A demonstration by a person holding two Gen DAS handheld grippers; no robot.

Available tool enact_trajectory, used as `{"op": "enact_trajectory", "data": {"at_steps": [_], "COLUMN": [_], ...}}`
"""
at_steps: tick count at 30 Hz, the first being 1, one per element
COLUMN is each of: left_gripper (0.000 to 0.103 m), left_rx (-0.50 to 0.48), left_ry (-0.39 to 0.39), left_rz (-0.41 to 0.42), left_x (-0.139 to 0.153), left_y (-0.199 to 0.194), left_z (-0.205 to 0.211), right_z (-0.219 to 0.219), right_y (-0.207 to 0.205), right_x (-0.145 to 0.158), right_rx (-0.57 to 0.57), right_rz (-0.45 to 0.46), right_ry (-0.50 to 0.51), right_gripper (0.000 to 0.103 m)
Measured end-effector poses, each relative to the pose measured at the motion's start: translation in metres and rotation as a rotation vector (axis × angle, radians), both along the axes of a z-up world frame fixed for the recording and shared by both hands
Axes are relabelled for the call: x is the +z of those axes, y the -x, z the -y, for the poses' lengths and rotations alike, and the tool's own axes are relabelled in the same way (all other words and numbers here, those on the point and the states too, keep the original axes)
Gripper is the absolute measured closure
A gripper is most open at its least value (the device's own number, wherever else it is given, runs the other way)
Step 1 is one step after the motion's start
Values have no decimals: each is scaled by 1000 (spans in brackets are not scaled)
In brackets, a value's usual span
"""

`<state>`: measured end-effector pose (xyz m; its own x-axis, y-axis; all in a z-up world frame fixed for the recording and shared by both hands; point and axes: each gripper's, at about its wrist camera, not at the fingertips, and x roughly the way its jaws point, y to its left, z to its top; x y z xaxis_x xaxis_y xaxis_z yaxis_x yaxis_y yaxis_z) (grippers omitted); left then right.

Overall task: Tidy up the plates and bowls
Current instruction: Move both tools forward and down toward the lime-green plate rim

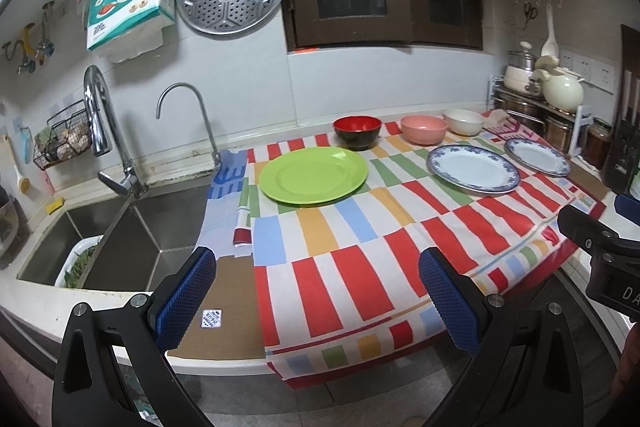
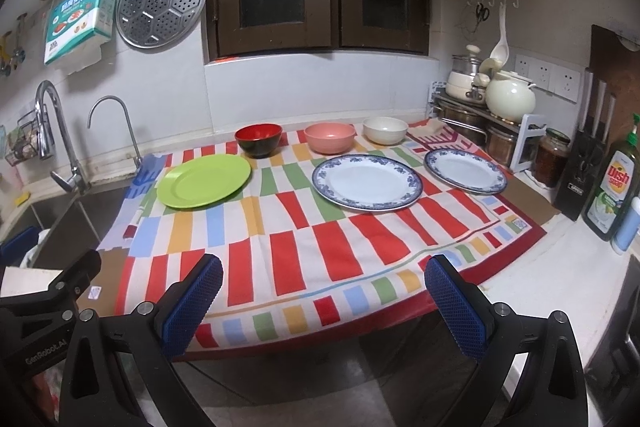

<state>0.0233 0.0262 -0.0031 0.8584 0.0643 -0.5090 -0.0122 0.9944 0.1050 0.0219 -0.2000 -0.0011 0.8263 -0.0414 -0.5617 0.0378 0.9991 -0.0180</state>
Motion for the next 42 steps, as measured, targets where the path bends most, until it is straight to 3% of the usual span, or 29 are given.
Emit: {"op": "enact_trajectory", "data": {"at_steps": [7,19,29,42], "left_gripper": [0,0,0,8], "left_rx": [71,211,355,348], "left_ry": [-1,-1,-39,-40], "left_rz": [-12,-10,-27,-108], "left_x": [-7,-8,-15,-35], "left_y": [-32,-127,-178,-260], "left_z": [-6,-11,-27,-67], "right_z": [-11,-24,-45,-92], "right_y": [-41,-158,-239,-316], "right_x": [-9,-17,-31,-56], "right_rx": [71,215,337,383], "right_rz": [-4,12,-2,-57], "right_ry": [11,11,5,31], "right_gripper": [1,1,1,1]}}
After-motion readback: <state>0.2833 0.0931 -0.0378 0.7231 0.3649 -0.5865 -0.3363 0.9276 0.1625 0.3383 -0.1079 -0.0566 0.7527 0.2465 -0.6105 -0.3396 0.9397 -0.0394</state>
